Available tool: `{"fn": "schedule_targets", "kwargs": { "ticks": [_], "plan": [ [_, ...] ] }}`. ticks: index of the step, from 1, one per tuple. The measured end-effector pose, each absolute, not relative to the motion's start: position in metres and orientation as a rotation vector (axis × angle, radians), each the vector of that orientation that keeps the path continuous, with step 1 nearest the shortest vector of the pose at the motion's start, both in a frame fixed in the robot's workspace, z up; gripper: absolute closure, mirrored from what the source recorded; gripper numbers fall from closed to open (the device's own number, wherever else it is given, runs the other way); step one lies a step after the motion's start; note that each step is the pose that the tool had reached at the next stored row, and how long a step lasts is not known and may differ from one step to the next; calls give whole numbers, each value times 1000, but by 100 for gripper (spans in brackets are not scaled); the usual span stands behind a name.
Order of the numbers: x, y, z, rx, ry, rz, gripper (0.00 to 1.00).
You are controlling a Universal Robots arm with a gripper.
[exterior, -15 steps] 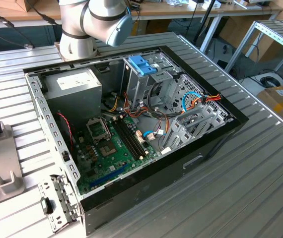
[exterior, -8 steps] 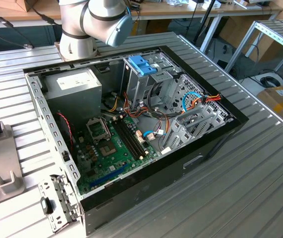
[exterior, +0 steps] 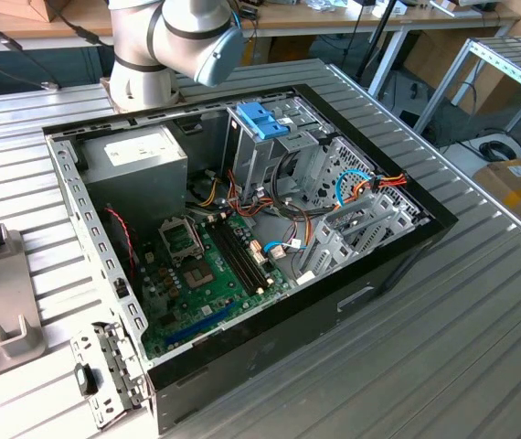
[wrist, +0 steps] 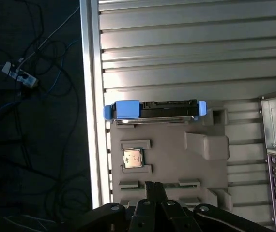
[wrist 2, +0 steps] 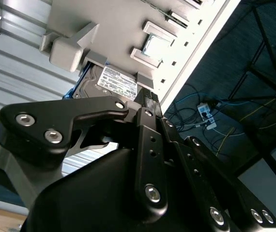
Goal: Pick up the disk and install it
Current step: 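Reach for the disk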
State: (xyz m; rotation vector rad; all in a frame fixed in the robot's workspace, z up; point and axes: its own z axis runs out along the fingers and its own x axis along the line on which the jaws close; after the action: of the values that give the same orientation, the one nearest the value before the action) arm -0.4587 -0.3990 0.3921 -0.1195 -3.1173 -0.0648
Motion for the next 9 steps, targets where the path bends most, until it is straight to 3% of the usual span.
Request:
{"fn": "schedule_targets", "kwargs": {
  "ticks": [9],
  "plan": [
    [-467,-399,392,-120,-3117,-65,90]
  ]
}}
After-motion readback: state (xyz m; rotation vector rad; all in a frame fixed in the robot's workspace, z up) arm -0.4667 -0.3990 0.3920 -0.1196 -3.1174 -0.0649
